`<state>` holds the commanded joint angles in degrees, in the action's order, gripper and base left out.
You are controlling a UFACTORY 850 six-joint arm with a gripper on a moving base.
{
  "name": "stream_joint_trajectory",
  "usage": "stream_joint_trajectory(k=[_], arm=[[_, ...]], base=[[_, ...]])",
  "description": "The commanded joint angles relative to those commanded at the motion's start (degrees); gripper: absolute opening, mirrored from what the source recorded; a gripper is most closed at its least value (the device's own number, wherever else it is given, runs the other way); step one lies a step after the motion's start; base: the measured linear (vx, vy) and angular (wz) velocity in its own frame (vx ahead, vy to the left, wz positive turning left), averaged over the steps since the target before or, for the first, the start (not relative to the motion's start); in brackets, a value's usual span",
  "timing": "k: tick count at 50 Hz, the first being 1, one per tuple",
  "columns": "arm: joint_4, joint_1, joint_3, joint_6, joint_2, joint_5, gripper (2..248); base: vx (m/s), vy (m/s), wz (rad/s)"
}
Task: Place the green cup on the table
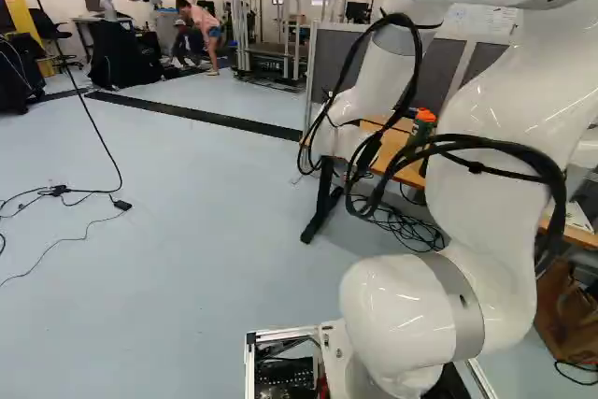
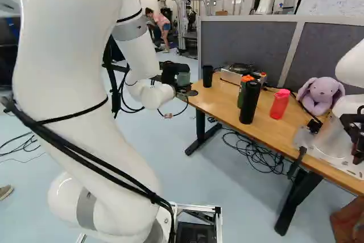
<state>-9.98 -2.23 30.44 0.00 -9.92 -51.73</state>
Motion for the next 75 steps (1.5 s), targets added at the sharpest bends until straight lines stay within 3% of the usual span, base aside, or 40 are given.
stream_joint_trajectory(k=[25,46,51,62,75], arm=[[-8.13,-1.64,7.9,0.0,-8.34,-3.11,119],[-16.32,-1.77,9.11,0.0,-11.97,-9.53,119],[-18.34,-1.77,9.22,-1.86,-12.68,-11.26,119],[-22.79,-1.76,9.43,-8.88,-14.26,-15.09,119],[-26.56,-1.76,9.7,-10.33,-16.16,-17.92,119]], base=[[0.0,0.0,0.0],[0.0,0.0,0.0],[0.0,0.0,0.0],[0.0,0.0,0.0],[0.0,0.0,0.0]])
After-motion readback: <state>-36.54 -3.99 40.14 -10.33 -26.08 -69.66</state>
